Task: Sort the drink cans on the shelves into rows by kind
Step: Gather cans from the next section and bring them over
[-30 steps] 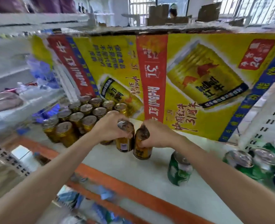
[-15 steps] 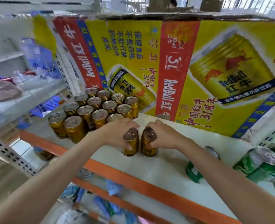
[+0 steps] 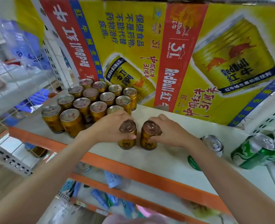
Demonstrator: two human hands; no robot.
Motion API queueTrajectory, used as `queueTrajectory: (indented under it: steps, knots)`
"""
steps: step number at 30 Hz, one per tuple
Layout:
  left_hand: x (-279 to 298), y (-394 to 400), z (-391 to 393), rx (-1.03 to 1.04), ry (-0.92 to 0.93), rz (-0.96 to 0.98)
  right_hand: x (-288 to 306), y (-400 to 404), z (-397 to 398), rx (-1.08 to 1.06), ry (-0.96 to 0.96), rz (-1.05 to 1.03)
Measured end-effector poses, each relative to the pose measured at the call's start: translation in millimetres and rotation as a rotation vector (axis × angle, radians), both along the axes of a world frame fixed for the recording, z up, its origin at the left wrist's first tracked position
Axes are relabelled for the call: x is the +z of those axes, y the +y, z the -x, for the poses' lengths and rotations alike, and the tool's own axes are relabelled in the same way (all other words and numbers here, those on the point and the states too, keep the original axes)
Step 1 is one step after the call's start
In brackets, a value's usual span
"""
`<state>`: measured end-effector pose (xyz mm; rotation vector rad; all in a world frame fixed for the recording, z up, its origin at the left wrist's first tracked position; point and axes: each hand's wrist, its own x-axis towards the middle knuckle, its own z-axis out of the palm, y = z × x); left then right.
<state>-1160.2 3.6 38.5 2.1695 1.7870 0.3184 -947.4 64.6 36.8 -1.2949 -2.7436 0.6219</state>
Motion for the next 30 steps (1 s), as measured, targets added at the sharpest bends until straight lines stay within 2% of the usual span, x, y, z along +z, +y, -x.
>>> queueTrajectory:
  steps: [4, 12, 22, 26, 30]
  knots:
    - [-17, -7, -12, 0.262, 0.055, -0.159, -2, -6, 9, 0.022, 0.011, -0.005]
    - [-7, -27, 9, 0.359, -0.097, -0.173, -7, -14, 26, 0.059, 0.001, -0.031]
    - [2, -42, 67, 0.531, -0.011, -0.131, -12, -34, 70, 0.140, 0.044, -0.031]
    - [2, -39, 76, 0.548, -0.018, -0.106, -16, -47, 97, 0.133, 0.064, -0.078]
    - [-5, -40, 78, 0.530, 0.054, -0.130, -19, -55, 116, 0.092, 0.084, -0.133]
